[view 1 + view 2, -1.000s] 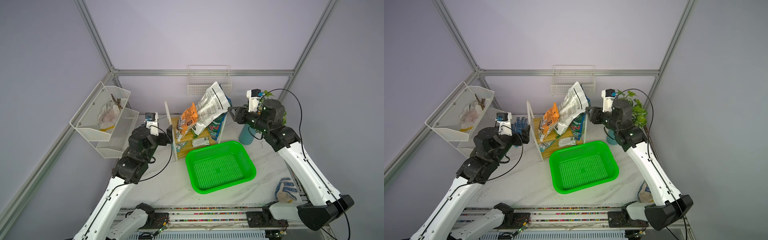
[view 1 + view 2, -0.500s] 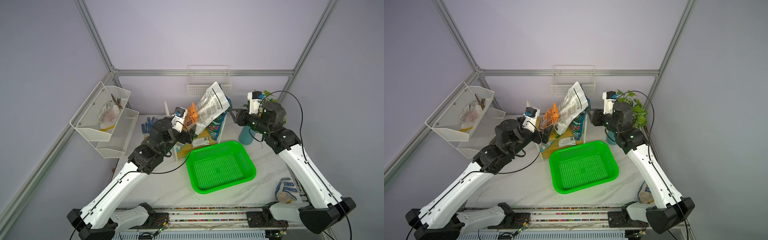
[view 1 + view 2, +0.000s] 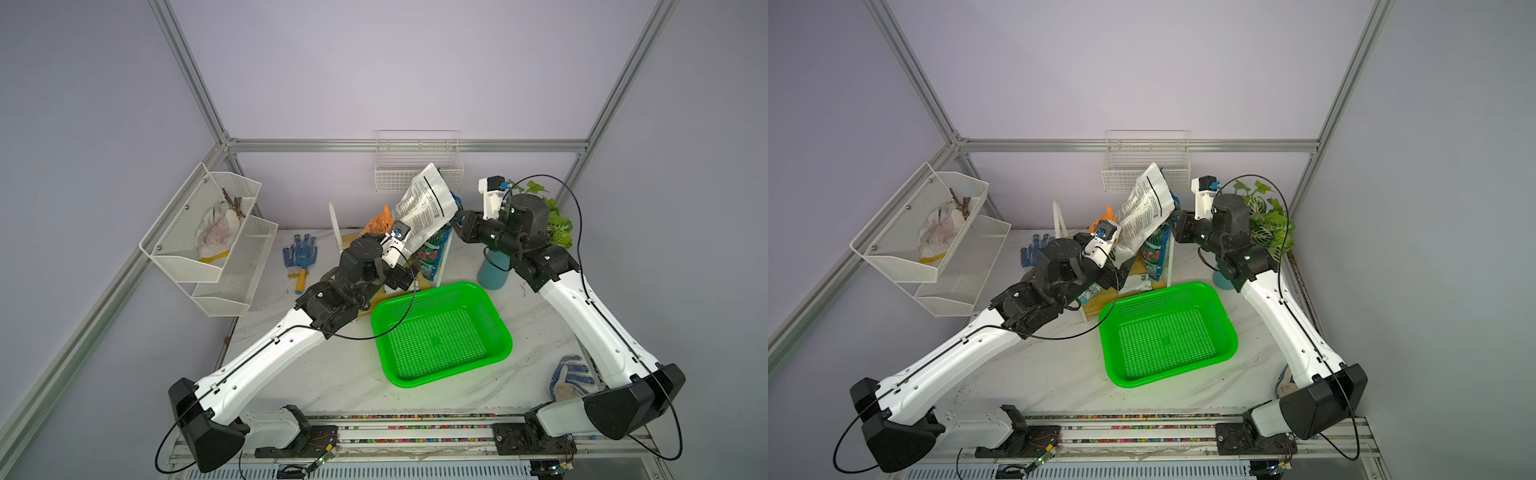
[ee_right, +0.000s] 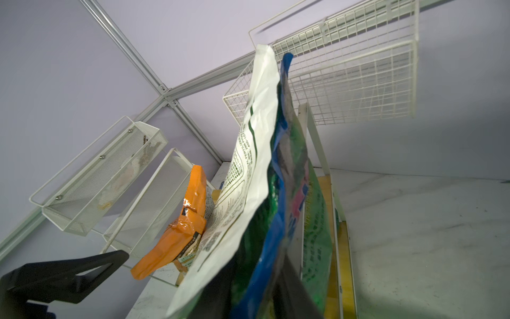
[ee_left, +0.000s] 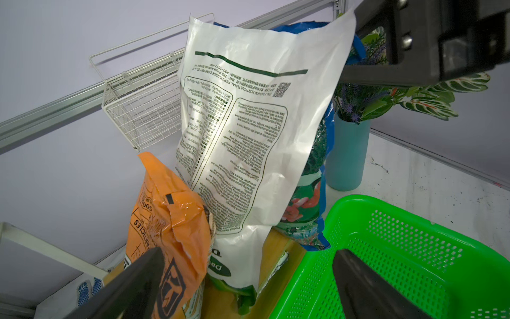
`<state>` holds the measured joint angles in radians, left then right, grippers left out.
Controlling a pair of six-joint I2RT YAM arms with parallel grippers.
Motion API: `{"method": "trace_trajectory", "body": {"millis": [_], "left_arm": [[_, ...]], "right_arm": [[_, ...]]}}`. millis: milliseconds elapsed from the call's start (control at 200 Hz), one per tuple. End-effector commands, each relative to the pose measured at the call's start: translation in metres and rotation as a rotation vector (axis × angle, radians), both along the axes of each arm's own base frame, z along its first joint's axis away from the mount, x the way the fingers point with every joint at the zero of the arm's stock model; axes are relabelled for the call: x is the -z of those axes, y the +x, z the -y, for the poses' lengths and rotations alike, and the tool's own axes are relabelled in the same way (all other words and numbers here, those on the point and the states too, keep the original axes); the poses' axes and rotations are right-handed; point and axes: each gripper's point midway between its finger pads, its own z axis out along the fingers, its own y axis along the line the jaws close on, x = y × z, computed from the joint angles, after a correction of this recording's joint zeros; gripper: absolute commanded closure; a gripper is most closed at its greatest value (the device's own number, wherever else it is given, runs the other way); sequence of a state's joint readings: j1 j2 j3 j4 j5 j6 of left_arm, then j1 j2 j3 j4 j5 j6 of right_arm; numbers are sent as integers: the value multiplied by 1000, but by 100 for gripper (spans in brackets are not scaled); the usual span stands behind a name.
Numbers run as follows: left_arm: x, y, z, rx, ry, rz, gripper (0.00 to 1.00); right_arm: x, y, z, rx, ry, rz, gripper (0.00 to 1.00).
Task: Take down the fertilizer bag from the shelf
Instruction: Pick up the fertilizer bag from the shelf.
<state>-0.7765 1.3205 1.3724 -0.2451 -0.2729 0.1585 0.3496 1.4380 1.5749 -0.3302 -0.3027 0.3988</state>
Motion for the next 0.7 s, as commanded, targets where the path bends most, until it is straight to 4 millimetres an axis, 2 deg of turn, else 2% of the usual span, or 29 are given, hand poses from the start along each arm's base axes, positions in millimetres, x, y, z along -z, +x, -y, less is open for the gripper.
{"method": "trace_trajectory", "body": {"millis": [0, 45, 160, 205, 220, 275, 480, 695], "left_arm": [[-57, 3, 2, -14, -87, 108, 0], [-53, 7, 5, -16, -84, 104, 0], [-40, 18, 12, -35, -71, 96, 0], [-42, 20, 10, -46, -75, 104, 0], [-29, 27, 17, -52, -54, 84, 0], [-22, 34, 20, -67, -42, 80, 0], [-11, 52, 23, -134, -27, 87, 0], [-1, 65, 22, -190, -3, 91, 0]], "right_arm": [[-42, -8, 1, -5, 44, 107, 93], [-47, -10, 1, -10, 51, 115, 100], [-60, -18, -2, -40, 74, 129, 100], [-65, -22, -3, -50, 80, 135, 100], [-67, -22, -3, -51, 81, 137, 100], [-73, -26, -2, -51, 82, 145, 100], [-95, -47, 2, -55, 87, 184, 100], [-105, -65, 3, -86, 93, 190, 100]]}}
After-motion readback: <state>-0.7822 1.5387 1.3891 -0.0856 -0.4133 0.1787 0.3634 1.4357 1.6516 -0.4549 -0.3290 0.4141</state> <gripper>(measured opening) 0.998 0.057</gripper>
